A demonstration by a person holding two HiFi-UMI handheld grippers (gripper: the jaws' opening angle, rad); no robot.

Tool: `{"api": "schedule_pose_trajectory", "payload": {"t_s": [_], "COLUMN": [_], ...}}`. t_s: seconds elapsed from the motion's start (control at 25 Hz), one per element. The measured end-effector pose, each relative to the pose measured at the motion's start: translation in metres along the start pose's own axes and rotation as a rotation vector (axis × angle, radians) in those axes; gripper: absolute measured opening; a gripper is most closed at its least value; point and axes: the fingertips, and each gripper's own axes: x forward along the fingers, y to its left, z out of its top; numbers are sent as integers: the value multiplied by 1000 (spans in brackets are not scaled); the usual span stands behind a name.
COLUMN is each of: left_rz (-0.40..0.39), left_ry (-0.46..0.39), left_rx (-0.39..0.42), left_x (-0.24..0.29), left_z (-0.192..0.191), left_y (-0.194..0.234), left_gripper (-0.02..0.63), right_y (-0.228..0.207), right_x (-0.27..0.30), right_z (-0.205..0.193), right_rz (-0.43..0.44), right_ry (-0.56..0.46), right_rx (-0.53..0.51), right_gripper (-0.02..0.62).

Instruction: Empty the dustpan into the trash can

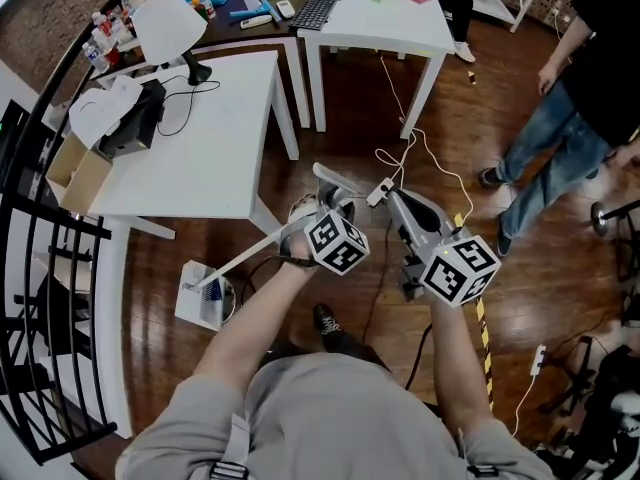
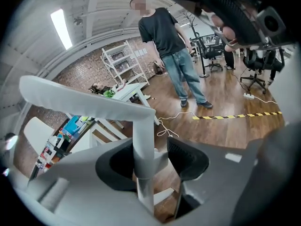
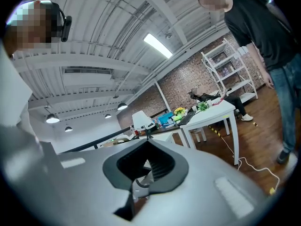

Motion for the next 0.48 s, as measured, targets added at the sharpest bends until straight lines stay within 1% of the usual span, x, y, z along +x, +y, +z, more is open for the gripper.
{"api": "schedule_pose_trajectory", "payload": {"t_s": [0.12, 0.24, 0.36, 0.48], "left_rz": [-12, 0, 45, 115], "left_ry": [-7, -9, -4, -16], "left_rx": [-10, -43, -91, -135], "left_x": [-3, -18, -43, -74], "left_z": [-1, -3, -14, -31], "left_y": [1, 23, 60, 103], "left_gripper": [201, 201, 201, 201], "right_y": [-4, 0, 15, 40], "right_x": [-3, 2, 18, 44], "right_z": [-1, -3, -6, -14], "right_rz": [-4, 17, 79, 162], "right_ry": [2, 11, 30, 43], "right_rx": [4, 13, 22, 20], "right_gripper": [0, 0, 0, 0]}}
